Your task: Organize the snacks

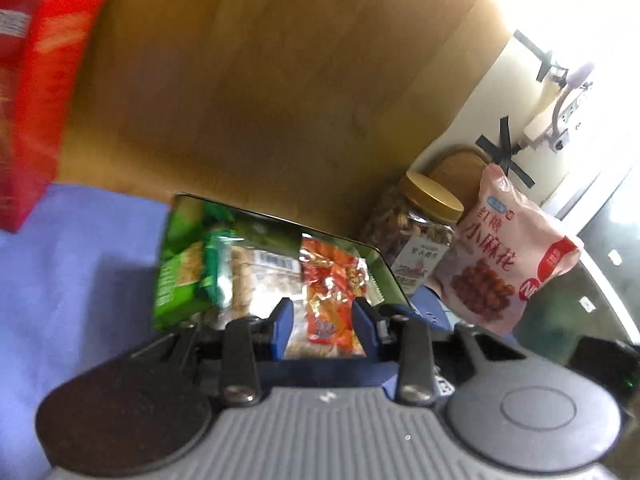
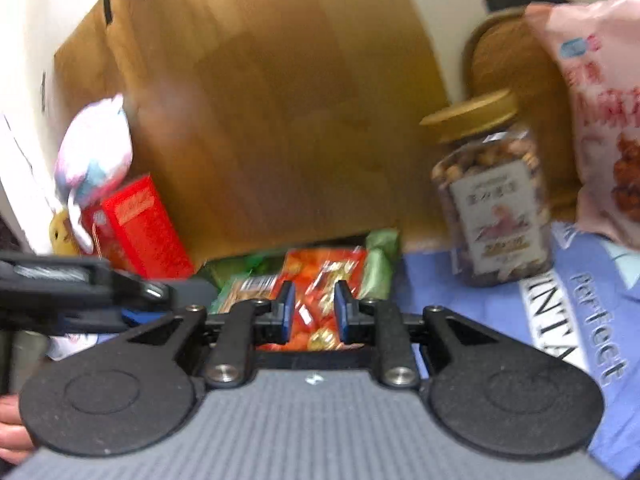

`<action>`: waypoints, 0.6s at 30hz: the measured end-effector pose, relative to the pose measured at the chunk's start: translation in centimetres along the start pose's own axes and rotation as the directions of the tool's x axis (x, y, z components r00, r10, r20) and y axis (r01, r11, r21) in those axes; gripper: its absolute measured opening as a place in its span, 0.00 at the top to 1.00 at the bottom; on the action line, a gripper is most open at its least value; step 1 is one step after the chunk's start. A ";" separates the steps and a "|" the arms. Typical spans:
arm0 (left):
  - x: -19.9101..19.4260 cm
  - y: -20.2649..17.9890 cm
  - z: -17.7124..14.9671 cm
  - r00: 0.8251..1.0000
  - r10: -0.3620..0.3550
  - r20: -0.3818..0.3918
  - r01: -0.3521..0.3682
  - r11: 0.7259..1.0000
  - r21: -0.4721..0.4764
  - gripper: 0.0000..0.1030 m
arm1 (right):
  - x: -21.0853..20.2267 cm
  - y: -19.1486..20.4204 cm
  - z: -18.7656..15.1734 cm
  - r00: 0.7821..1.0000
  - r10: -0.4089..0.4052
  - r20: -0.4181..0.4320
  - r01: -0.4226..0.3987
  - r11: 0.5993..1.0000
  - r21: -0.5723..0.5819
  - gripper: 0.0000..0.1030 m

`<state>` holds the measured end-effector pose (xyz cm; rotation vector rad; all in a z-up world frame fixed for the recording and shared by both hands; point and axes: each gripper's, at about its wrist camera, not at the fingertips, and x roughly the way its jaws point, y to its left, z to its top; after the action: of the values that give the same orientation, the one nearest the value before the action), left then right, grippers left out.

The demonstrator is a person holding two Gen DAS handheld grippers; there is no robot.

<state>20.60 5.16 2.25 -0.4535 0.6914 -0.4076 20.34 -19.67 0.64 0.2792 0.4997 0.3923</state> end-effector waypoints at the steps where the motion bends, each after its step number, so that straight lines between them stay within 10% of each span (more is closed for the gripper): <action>1: -0.9 -0.1 -0.5 1.000 0.014 0.018 -0.015 1.000 0.016 0.68 | 0.4 0.4 -0.1 1.000 -0.004 -0.004 0.004 1.000 -0.021 0.78; 14: -8.7 -2.8 -9.3 0.961 0.257 0.097 -0.273 0.938 0.213 0.64 | -10.4 4.1 -7.4 1.000 0.016 0.017 -0.018 0.992 0.125 0.75; 18: -9.7 -4.0 -11.5 0.959 0.266 0.095 -0.281 0.931 0.234 0.56 | -13.5 5.4 -11.3 0.999 -0.046 0.006 0.045 0.992 0.115 0.50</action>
<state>5.10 3.70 1.46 -0.1305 0.6238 -0.2095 2.09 -18.82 -1.54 0.3800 0.5204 0.3188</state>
